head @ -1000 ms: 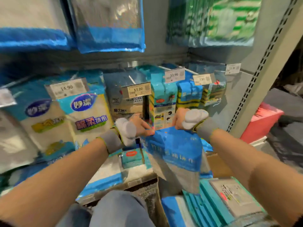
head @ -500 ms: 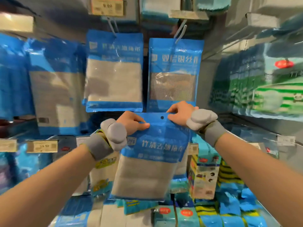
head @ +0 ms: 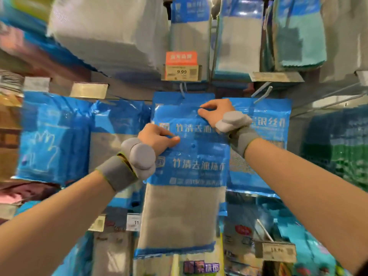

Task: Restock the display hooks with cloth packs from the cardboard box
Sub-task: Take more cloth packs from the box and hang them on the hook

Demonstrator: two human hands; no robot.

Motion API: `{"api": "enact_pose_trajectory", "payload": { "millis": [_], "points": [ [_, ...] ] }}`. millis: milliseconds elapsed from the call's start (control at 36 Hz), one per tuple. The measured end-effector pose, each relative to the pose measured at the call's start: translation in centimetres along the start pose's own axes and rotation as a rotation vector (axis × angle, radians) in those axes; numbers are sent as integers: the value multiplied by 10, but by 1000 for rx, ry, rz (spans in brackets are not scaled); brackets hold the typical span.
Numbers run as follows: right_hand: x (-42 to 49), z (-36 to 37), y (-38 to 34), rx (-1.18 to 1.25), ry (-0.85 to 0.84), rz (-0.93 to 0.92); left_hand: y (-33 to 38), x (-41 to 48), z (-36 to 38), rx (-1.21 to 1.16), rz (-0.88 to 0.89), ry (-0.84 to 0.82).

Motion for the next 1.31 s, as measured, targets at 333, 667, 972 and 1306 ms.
{"api": "enact_pose_trajectory", "payload": {
  "millis": [333, 667, 972, 1306],
  "points": [
    [41, 7, -37, 132, 211, -30, -12, 25, -31, -66, -27, 3],
    [54, 2, -45, -36, 137, 0, -16, 36, -23, -57, -44, -35],
    [66, 14, -28, 63, 47, 21, -16, 38, -18, -43, -41, -44],
    [87, 34, 13, -292, 36, 93, -24, 43, -16, -1, -83, -36]
  ]
}}
Point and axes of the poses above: each hand's wrist, its own x-axis towards the middle knuckle, its own z-axis out of the palm, y = z × x, the point moved 10 cm from there along x, towards the middle knuckle, and after that the axes turned 8 degrees about -z, right-handed, at the moved point
